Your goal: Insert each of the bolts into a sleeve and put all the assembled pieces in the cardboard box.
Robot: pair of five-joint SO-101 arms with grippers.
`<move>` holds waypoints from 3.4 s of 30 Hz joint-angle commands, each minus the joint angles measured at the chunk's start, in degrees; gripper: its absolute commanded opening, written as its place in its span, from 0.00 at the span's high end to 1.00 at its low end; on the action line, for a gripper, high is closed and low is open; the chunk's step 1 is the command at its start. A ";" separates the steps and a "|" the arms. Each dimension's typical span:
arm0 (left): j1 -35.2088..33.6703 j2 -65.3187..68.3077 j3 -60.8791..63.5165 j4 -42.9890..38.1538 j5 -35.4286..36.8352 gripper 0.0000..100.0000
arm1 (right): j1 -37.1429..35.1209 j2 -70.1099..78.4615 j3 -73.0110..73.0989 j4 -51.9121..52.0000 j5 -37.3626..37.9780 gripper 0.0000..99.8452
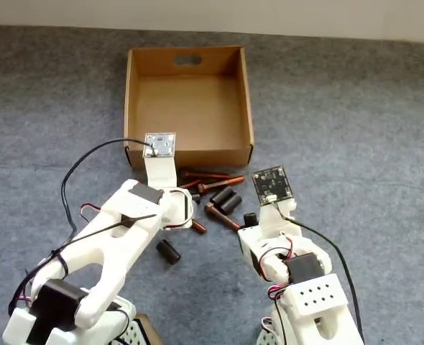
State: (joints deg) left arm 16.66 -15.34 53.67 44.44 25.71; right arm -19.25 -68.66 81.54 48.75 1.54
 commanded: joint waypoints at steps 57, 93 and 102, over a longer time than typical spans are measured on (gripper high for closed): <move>0.40 -0.04 -0.22 0.09 -3.69 0.97 | -0.31 -0.92 1.27 -0.66 -0.26 0.99; 12.18 -0.48 -0.31 7.03 -10.81 0.85 | -0.31 -1.01 1.54 -0.75 2.46 0.99; 8.66 -0.04 -3.65 6.15 -10.90 0.83 | -0.31 -1.01 1.54 -0.75 2.55 0.99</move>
State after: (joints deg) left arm 27.21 -15.25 52.26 51.12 15.16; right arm -19.25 -68.66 83.56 48.75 3.30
